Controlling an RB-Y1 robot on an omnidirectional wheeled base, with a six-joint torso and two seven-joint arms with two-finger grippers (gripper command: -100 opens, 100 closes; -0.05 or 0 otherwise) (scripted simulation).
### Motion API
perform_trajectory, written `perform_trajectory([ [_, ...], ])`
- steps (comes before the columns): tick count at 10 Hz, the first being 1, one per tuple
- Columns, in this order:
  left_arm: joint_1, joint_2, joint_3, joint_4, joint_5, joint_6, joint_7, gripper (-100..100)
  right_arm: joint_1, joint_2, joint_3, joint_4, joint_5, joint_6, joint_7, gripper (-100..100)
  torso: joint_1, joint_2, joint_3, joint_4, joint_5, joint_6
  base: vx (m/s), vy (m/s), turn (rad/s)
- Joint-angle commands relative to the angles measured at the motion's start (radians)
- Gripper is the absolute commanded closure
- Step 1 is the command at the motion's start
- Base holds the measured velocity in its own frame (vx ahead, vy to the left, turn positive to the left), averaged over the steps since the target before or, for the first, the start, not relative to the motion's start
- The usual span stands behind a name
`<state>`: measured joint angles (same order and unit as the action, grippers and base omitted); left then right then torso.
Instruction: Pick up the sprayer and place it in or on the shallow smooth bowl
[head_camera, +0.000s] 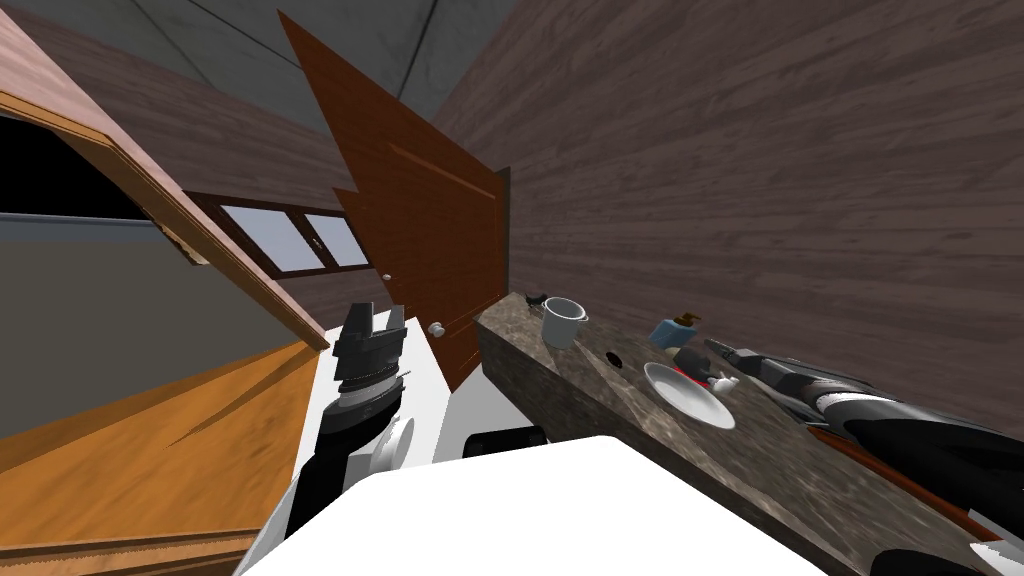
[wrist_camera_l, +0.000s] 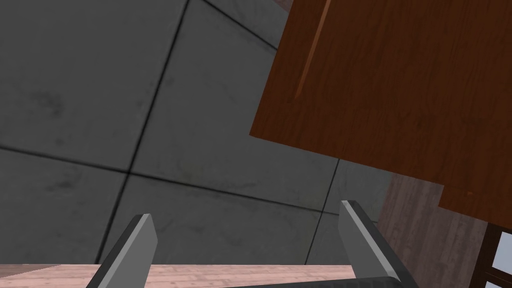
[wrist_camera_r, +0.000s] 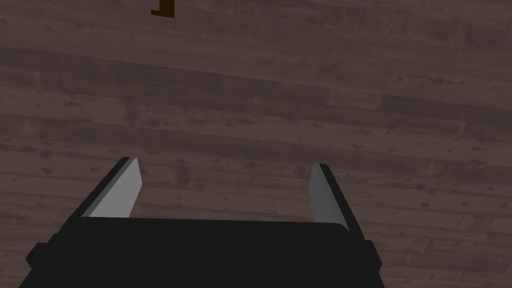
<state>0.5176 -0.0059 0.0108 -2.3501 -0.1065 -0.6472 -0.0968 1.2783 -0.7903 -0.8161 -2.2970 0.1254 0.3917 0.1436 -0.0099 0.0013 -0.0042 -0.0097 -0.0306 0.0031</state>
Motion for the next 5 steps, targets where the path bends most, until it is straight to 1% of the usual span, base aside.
perform_trajectory([
  [1,0.0,0.0,0.0,0.0,0.0,0.0,0.0,0,0.0,0.0,0.0,0.0,0.0,0.0,0.0,0,0.0,0.0,0.0,0.0,0.0,0.0,0.0,0.0,0.0],
  [5,0.0,0.0,0.0,0.0,0.0,0.0,0.0,0,0.0,0.0,0.0,0.0,0.0,0.0,0.0,0,0.0,0.0,0.0,0.0,0.0,0.0,0.0,0.0,0.0],
])
